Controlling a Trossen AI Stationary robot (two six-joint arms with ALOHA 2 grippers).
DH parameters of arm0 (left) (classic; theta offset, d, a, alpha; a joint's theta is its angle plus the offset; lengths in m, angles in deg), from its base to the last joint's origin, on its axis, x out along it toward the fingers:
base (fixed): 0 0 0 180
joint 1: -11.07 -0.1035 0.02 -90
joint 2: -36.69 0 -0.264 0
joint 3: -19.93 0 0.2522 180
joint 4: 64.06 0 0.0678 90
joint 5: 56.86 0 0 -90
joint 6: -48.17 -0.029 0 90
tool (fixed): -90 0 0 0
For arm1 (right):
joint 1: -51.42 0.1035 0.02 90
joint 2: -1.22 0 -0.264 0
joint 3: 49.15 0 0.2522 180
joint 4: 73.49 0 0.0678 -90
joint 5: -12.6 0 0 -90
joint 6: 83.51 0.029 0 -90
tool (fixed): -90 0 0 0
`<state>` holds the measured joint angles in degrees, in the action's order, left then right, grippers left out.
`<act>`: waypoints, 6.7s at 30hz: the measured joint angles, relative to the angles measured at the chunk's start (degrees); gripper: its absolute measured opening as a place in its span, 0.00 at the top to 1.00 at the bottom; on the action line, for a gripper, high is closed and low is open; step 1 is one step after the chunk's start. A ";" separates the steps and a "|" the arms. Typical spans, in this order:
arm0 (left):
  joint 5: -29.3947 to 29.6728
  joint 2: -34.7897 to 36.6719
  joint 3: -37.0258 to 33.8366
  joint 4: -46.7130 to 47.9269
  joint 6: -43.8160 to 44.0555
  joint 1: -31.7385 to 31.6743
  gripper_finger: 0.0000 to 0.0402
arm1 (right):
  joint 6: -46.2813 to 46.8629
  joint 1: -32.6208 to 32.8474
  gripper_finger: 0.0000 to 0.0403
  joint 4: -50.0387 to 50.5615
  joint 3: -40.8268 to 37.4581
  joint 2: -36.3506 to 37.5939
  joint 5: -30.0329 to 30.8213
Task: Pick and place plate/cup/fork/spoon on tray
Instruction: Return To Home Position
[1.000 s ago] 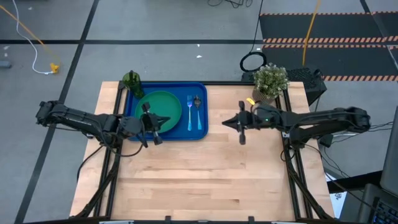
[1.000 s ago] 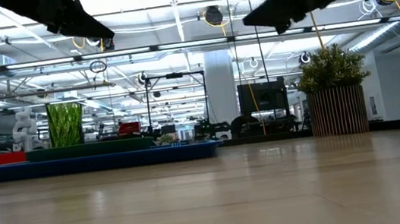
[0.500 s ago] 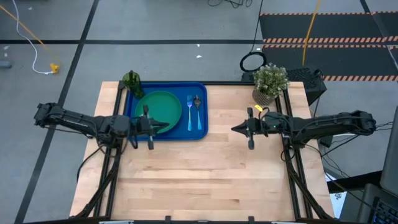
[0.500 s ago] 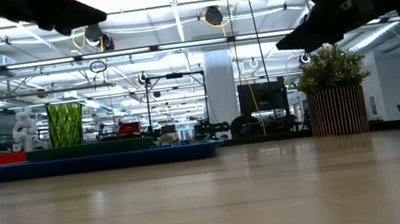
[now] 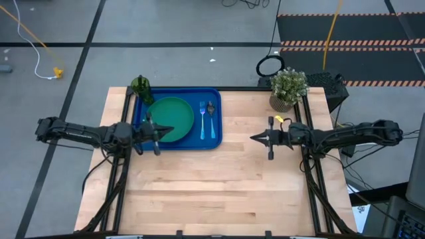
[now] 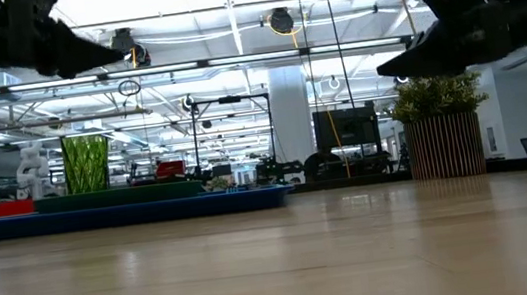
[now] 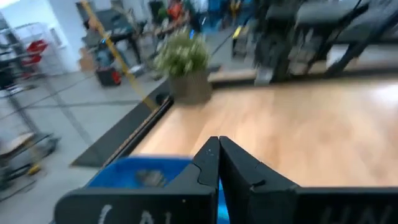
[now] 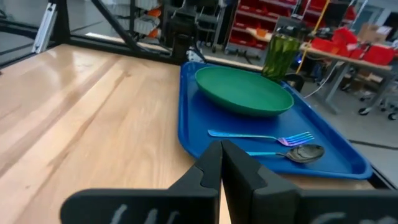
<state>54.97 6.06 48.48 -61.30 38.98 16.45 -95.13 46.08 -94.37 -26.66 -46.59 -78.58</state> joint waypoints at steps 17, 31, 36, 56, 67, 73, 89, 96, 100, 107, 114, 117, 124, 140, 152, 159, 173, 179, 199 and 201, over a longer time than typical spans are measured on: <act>-4.35 -0.09 -0.02 7.74 0.21 -0.25 0.99 | -1.15 -3.64 1.00 -8.50 -5.83 -0.09 -0.12; -7.10 -0.09 -0.02 7.45 -0.27 -0.27 0.99 | -1.27 -3.67 1.00 -8.45 -5.96 -0.09 -0.56; -12.11 1.00 -0.02 7.45 -0.86 -0.27 0.99 | -2.22 -3.66 1.00 -8.29 -5.98 0.48 -3.63; -20.11 8.98 -12.98 -2.89 2.89 -0.27 0.99 | -1.29 -3.67 1.00 -8.41 -6.04 1.49 -3.62; -24.99 9.77 -12.98 -0.87 2.02 -0.27 0.99 | -0.86 -3.67 1.00 -8.43 -6.04 1.49 -3.62; -24.90 9.75 -14.25 -2.06 1.49 -0.27 0.99 | -0.86 -3.67 1.00 -8.45 -6.04 1.49 -3.62; -24.83 11.75 -14.22 -3.66 0.30 -0.27 0.99 | -0.48 -3.66 1.00 -4.11 -6.04 9.05 -6.58; -23.94 12.07 -14.21 -3.37 0.17 -0.27 0.99 | -0.68 -3.67 1.00 3.29 -6.04 15.80 -3.95; -23.24 12.07 -14.21 -3.37 0.13 -0.27 0.99 | 0.45 -3.67 1.00 5.13 -6.04 18.85 2.31; -21.77 12.07 -14.21 -3.37 -0.66 -0.27 0.99 | -0.23 -2.28 1.00 7.76 -6.04 20.87 2.08; -20.27 12.07 -14.21 -3.39 -1.25 -0.27 0.99 | 2.44 0.18 1.00 7.60 -6.04 23.61 -0.42; -20.25 12.07 -14.21 -3.39 -1.73 -0.27 0.99 | 2.75 1.49 1.00 8.73 -6.04 24.76 -0.24; -20.20 12.07 -14.19 -3.41 -2.57 -0.27 0.99 | 3.94 5.72 1.00 12.11 -6.04 26.44 6.23; -20.16 12.07 -14.16 -3.87 -2.21 -2.15 0.99 | 4.91 14.38 1.00 12.26 -6.04 27.84 7.09; -21.56 12.07 -14.16 -3.85 0.72 -2.15 0.99 | 5.45 18.46 1.00 15.45 -6.04 32.40 8.74; -21.58 12.07 -14.16 -3.85 1.15 -2.15 0.99 | 6.21 18.60 1.00 19.20 -6.04 37.55 5.34; -21.56 12.00 -14.16 -3.85 2.48 -2.15 0.99 | 3.41 16.38 1.00 30.16 -6.05 47.79 4.32; -21.54 12.00 -14.16 -4.16 2.68 -2.15 0.99 | 3.28 14.85 1.00 30.28 -6.07 47.70 3.65; -21.26 12.00 -14.16 -5.60 2.08 -2.15 0.99 | 3.60 8.30 1.00 33.00 -7.92 47.08 0.93; -21.21 12.00 -14.16 -5.62 1.96 -2.15 0.99 | 3.62 7.84 1.00 32.87 -7.92 47.14 0.94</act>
<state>33.76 18.06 34.32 -66.92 40.95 14.30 -91.51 53.92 -61.49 -34.59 0.55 -77.64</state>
